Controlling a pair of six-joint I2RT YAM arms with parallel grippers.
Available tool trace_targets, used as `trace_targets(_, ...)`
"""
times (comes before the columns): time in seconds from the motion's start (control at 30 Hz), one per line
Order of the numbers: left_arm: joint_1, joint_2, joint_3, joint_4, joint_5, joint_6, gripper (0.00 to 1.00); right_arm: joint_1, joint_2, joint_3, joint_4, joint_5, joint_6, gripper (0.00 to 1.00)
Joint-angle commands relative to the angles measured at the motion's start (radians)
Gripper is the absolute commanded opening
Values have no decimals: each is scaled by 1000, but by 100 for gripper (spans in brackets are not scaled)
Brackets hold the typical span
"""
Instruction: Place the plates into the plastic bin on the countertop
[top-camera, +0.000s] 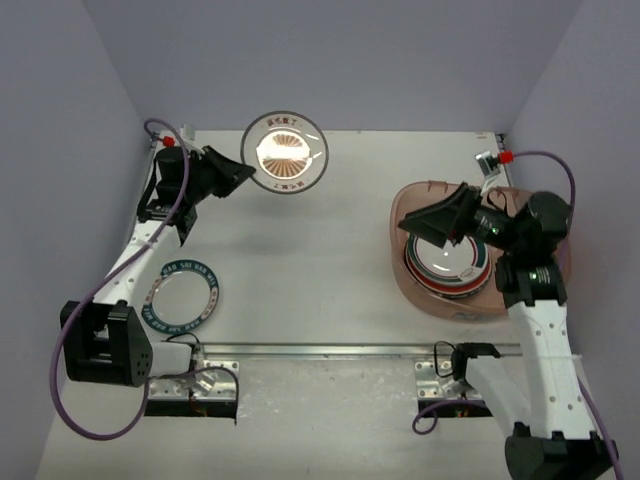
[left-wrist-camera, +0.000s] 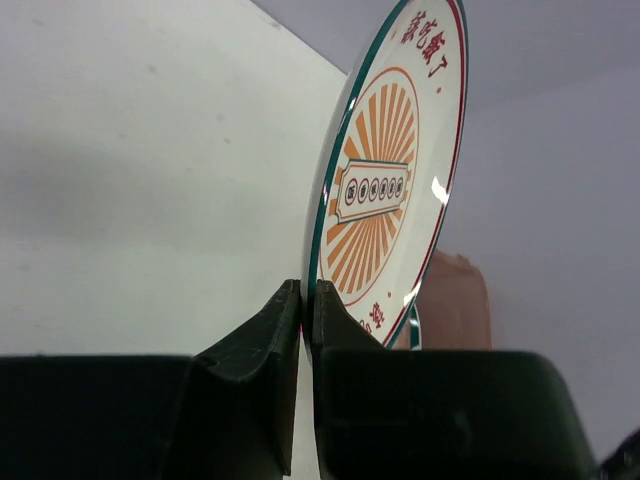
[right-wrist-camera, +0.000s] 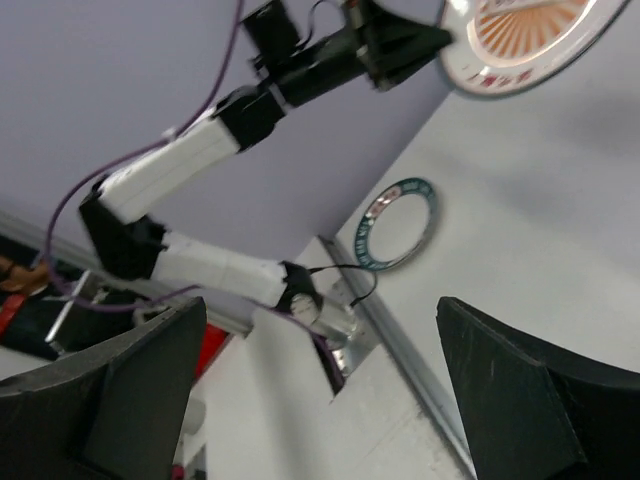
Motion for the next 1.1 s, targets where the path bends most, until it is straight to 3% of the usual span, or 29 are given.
trace_targets(0.0, -179, -96, -67, 108, 170, 5, 0, 7, 150, 181, -472, 187, -396, 92)
trace_targets(0.17, -337, -164, -126, 192, 220, -36, 0, 16, 240, 203, -543, 337, -492, 88)
trace_targets(0.27, -394, -183, -145, 225, 221, -50, 0, 38, 266, 172, -528, 345, -501, 75)
trace_targets(0.37, -438, -188, -174, 276, 213, -71, 0, 47, 261, 124, -489, 373, -489, 57)
trace_targets(0.47, -466, -170, -200, 338, 213, -107, 0, 47, 262, 79, -425, 276, -459, 8)
trace_targets(0.5, -473, -162, -202, 349, 210, -114, 0, 47, 264, 70, -416, 266, -455, 1)
trace_targets(0.6, -479, -144, -191, 341, 178, -117, 2, 44, 250, 57, -410, 270, -449, 0)
trace_targets(0.67, -479, -156, -146, 193, 63, -70, 39, 18, 223, 58, -426, 319, -441, 0)
trace_targets(0.73, -479, -200, -107, 1, -119, -3, 84, -95, 190, 60, -468, 368, -430, 0)
trace_targets(0.77, -478, -233, -104, -66, -195, 17, 100, -158, 172, 58, -484, 392, -419, 0)
trace_targets(0.9, -475, -401, -123, -257, -444, 80, 100, -333, 84, 31, -519, 599, -363, 0)
trace_targets(1.07, -472, -524, -93, -518, -627, 185, 100, -499, 5, -68, -467, 695, -272, 0)
